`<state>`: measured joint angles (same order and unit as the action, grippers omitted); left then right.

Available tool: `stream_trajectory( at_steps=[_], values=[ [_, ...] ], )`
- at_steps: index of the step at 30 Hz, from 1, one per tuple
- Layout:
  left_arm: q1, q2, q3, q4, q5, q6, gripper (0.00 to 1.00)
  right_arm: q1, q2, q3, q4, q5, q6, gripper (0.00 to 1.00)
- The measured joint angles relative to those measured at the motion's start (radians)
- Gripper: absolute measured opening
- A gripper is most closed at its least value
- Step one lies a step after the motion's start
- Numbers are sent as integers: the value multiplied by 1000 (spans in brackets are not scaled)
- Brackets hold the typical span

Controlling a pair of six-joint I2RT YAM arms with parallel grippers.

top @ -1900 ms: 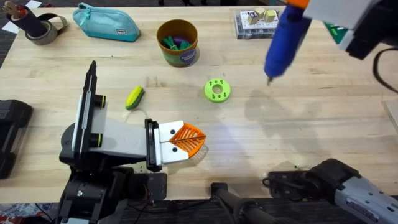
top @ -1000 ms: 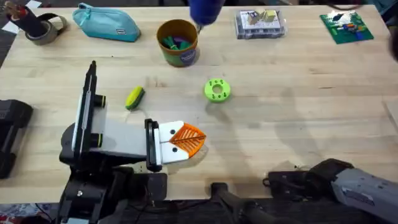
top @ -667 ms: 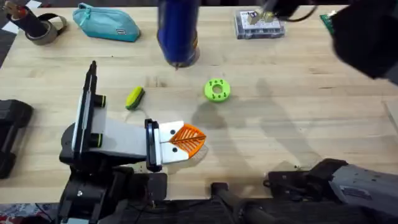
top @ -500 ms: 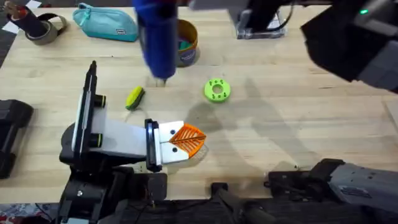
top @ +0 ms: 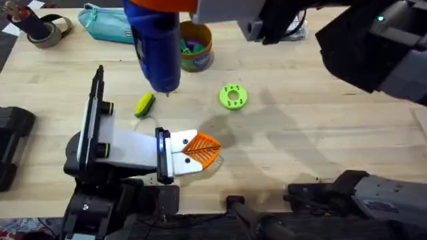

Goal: Pick up the gripper from the table and insert it into the empty holder that is missing its gripper. Then pick up a screw, insert it into the mounting hole, and use the screwdriver to tighten it. Finally, clean up the table by picking up the vegetable and placing it into the bucket.

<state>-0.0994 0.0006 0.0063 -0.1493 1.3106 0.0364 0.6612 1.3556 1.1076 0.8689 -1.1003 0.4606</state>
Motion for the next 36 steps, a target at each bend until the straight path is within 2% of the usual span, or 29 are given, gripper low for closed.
stream_trajectory(
  at_steps=[13, 23, 36],
  values=[
    [0, 0, 0, 0, 0, 0, 16, 13, 0, -9, 12, -6, -3, 47],
    [0, 0, 0, 0, 0, 0, 16, 23, -2, -132, 130, 11, 4, 45],
    [0, 0, 0, 0, 0, 0, 16, 31, -16, -168, 132, 8, 26, 46]
  ],
)
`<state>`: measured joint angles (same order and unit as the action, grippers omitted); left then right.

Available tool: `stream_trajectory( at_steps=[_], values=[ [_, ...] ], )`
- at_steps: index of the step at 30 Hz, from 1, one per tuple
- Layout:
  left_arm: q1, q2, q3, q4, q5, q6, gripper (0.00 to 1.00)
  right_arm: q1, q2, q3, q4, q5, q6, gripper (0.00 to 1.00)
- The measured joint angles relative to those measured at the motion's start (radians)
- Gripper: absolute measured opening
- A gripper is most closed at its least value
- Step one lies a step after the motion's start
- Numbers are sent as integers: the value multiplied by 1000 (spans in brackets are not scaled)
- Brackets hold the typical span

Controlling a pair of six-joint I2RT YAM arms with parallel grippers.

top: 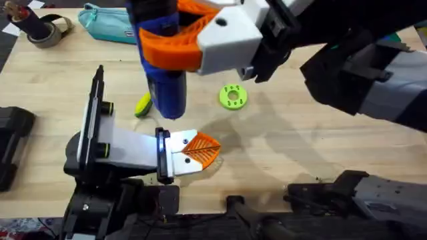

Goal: Pick up the gripper from the table and insert it into the empty holder that is missing its gripper. Then pick up a screw, insert it into the mounting hole, and use the screwdriver to tighten it. Finally, clean up the table by picking up the vegetable and placing it into the bucket.

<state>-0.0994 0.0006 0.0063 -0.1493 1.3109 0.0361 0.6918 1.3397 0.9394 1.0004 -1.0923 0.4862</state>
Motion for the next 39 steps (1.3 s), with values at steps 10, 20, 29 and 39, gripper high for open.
stream_trajectory(
  at_steps=[10, 20, 29, 39],
  values=[
    [0, 0, 0, 0, 0, 0, 16, 0, -4, -29, 2, -35, -13, 45],
    [0, 0, 0, 0, 0, 0, 16, 6, -4, -68, 2, -40, -51, 47],
    [0, 0, 0, 0, 0, 0, 16, 19, -5, -69, -47, -39, -97, 46],
    [0, 0, 0, 0, 0, 0, 16, 35, -4, -72, -78, -39, -121, 44]
  ],
)
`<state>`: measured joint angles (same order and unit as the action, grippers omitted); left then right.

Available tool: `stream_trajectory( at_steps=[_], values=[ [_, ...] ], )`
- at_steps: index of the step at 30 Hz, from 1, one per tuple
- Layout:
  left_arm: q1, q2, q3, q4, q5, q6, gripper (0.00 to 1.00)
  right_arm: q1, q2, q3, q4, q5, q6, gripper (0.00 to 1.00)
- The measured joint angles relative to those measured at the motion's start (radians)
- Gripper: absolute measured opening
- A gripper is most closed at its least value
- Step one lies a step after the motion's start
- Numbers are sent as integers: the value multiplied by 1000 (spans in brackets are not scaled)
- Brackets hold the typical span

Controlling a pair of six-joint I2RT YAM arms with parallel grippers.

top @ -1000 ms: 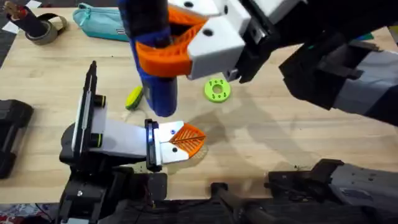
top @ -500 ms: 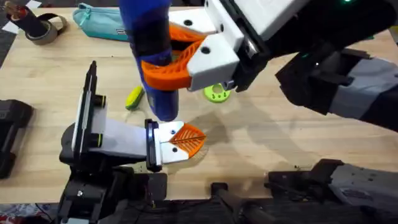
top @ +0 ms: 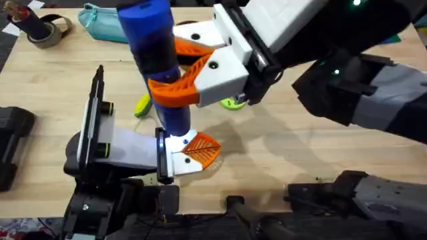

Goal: Pick up the gripper from the table and insert it into the empty holder that is missing its gripper. Then pick up a screw, insert it into the mounting hole, and use the screwdriver to tighten it. Finally, clean up the table by picking up the vegetable and placing it into the bucket.

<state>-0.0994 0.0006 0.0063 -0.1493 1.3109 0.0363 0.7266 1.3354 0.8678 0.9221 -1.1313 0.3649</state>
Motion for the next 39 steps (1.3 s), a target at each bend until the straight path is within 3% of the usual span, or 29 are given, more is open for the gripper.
stream_trajectory(
  at_steps=[39],
  values=[
    [0, 0, 0, 0, 0, 0, 16, 16, -34, -71, 35, 1, -30, 46]
  ],
)
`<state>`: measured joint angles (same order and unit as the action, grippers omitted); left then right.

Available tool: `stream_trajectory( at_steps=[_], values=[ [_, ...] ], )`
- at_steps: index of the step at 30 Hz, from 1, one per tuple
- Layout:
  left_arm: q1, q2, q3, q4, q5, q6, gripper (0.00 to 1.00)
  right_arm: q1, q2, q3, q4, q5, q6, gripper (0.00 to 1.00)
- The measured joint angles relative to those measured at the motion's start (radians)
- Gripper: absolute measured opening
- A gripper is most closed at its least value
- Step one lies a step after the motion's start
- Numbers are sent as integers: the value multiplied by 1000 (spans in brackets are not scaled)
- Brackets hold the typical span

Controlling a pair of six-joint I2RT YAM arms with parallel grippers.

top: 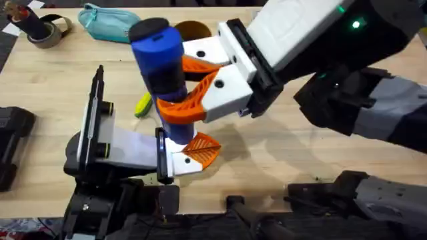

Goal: Pick up the gripper from the table and insert it into the empty holder that is missing its gripper. Then pick up a screw, insert it into the mounting hole, and use the screwdriver to tighten it. Finally, clean up the table by picking up the vegetable and placing it into the bucket.

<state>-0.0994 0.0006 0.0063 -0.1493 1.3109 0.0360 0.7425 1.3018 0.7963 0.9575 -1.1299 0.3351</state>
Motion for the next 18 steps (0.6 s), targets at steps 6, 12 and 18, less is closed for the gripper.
stream_trajectory(
  at_steps=[6, 12, 18],
  values=[
    [0, 0, 0, 0, 0, 0, 16, 0, 0, -1, 0, 4, 0, 46],
    [0, 0, 0, 0, 0, 0, 16, 0, 0, -1, 0, 10, -3, 46],
    [0, 0, 0, 0, 0, 0, 16, 1, 0, -1, -12, 19, -10, 45]
  ],
)
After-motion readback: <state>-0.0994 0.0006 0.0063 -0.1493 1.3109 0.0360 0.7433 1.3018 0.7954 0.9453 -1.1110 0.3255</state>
